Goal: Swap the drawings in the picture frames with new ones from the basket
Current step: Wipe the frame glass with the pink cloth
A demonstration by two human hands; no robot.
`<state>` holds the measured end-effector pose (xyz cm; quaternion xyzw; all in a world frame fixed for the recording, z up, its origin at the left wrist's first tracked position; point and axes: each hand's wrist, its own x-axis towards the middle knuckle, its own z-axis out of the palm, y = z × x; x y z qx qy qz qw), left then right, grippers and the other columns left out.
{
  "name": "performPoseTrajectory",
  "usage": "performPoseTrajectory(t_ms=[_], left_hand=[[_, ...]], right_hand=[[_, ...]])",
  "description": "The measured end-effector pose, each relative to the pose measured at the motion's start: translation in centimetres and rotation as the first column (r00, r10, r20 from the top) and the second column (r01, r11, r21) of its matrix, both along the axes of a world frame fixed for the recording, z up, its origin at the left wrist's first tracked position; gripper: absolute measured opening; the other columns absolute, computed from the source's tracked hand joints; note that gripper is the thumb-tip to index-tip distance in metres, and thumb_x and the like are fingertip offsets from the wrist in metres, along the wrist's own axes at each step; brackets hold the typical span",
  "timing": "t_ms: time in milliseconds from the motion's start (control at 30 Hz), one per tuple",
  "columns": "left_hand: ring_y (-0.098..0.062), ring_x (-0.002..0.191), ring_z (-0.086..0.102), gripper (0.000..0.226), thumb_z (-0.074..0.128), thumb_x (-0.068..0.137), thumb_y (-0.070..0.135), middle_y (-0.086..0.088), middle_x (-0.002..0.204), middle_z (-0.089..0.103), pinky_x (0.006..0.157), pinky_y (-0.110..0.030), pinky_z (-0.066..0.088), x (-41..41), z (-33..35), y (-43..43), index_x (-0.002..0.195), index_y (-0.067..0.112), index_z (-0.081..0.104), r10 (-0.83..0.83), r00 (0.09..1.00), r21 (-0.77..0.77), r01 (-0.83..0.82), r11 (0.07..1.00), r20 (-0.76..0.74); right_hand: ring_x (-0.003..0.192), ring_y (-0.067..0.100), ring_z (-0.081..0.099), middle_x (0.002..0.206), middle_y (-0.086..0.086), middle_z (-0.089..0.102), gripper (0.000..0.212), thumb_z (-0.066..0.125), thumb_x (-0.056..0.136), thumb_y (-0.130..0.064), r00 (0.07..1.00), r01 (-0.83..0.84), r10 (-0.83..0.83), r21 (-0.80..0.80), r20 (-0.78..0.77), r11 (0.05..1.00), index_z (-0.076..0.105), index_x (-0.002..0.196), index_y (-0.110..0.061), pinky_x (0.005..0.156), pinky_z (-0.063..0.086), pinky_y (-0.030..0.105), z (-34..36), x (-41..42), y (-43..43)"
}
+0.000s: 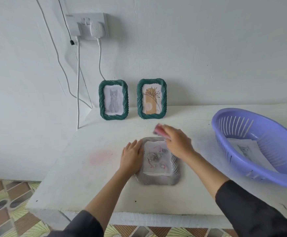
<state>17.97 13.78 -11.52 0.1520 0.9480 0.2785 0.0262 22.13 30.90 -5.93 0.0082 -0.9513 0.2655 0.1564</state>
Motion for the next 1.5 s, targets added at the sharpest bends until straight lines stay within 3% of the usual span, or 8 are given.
performPoseTrajectory(t_ms=[100, 367, 600, 800, 1000, 1267, 1400, 1500], left_hand=[[-0.023, 0.144, 0.02, 0.046, 0.028, 0.1, 0.032, 0.005, 0.154, 0.028, 0.118, -0.038, 0.015, -0.1, -0.7, 0.0, 0.146, 0.028, 0.029, 0.006, 1.0, -0.031, -0.006, 1.0, 0.001], [-0.02, 0.142, 0.022, 0.045, 0.028, 0.1, 0.03, 0.008, 0.152, 0.033, 0.117, -0.036, 0.016, -0.3, -1.0, -0.2, 0.145, 0.027, 0.029, -0.013, 0.998, -0.057, 0.01, 0.998, -0.056], [-0.02, 0.144, 0.02, 0.046, 0.027, 0.1, 0.031, 0.008, 0.153, 0.03, 0.117, -0.034, 0.014, -0.4, -1.0, -0.1, 0.146, 0.026, 0.028, -0.016, 0.999, -0.075, 0.012, 0.997, -0.051], [-0.021, 0.144, 0.019, 0.046, 0.027, 0.1, 0.033, 0.008, 0.154, 0.029, 0.118, -0.034, 0.013, -0.4, -0.9, -0.3, 0.146, 0.027, 0.027, -0.02, 0.999, -0.087, 0.016, 0.996, -0.041], [-0.021, 0.144, 0.018, 0.046, 0.026, 0.101, 0.031, 0.008, 0.154, 0.028, 0.117, -0.033, 0.011, -0.3, -0.9, -0.2, 0.147, 0.027, 0.026, -0.034, 0.998, -0.092, 0.029, 0.995, -0.048], [-0.022, 0.145, 0.018, 0.046, 0.027, 0.101, 0.032, 0.008, 0.154, 0.028, 0.118, -0.033, 0.012, -0.2, -0.9, -0.4, 0.147, 0.027, 0.026, -0.036, 0.999, -0.091, 0.032, 0.995, -0.038], [-0.022, 0.145, 0.018, 0.046, 0.027, 0.101, 0.031, 0.007, 0.154, 0.028, 0.118, -0.033, 0.012, -0.1, -0.7, -0.2, 0.146, 0.027, 0.026, -0.028, 0.999, -0.086, 0.025, 0.996, -0.034], [-0.022, 0.145, 0.018, 0.046, 0.026, 0.1, 0.032, 0.006, 0.154, 0.029, 0.119, -0.034, 0.012, 0.0, -0.6, -0.1, 0.146, 0.026, 0.026, -0.022, 1.0, -0.079, 0.021, 0.997, -0.022]], right_hand=[[0.138, 0.014, 0.032, 0.148, -0.003, 0.038, 0.055, 0.039, 0.09, 0.002, 0.967, -0.157, 0.111, 0.194, 0.229, 0.968, 0.04, 0.138, -0.023, 0.117, 0.016, 0.035, -2.3, -0.5, -1.1], [0.13, -0.008, 0.025, 0.143, -0.011, 0.043, 0.062, 0.044, 0.078, 0.009, 0.833, -0.518, 0.482, 0.076, 0.272, 0.852, 0.054, 0.128, -0.025, 0.112, 0.004, 0.015, -3.7, 5.3, 0.1], [0.14, 0.009, 0.027, 0.149, -0.005, 0.036, 0.065, 0.04, 0.08, 0.012, 0.958, -0.233, 0.201, 0.147, 0.205, 0.961, 0.047, 0.134, -0.024, 0.116, 0.007, 0.022, -3.1, 0.9, 1.0], [0.13, -0.011, 0.019, 0.146, -0.012, 0.037, 0.071, 0.04, 0.072, 0.015, 0.793, -0.533, 0.484, 0.037, 0.369, 0.845, 0.052, 0.13, -0.024, 0.107, -0.004, 0.007, -2.8, 5.1, 2.7], [0.14, 0.009, 0.027, 0.146, -0.005, 0.04, 0.066, 0.039, 0.078, 0.016, 0.948, -0.243, 0.213, 0.108, 0.236, 0.964, 0.05, 0.132, -0.022, 0.114, 0.004, 0.02, -3.1, -0.3, 2.8], [0.129, -0.008, 0.028, 0.143, -0.007, 0.043, 0.071, 0.039, 0.069, 0.018, 0.765, -0.561, 0.536, -0.039, 0.358, 0.827, 0.057, 0.126, -0.019, 0.118, 0.007, 0.024, -3.1, 5.1, 2.3], [0.133, 0.001, 0.034, 0.141, -0.009, 0.047, 0.071, 0.038, 0.07, 0.017, 0.899, -0.363, 0.309, 0.13, 0.311, 0.923, 0.059, 0.124, -0.024, 0.114, 0.008, 0.018, -2.2, 2.0, 4.1], [0.138, 0.013, 0.033, 0.144, -0.007, 0.043, 0.068, 0.039, 0.077, 0.015, 0.95, -0.219, 0.181, 0.13, 0.254, 0.967, 0.052, 0.13, -0.027, 0.119, 0.018, 0.034, -2.8, -0.9, 2.0]])
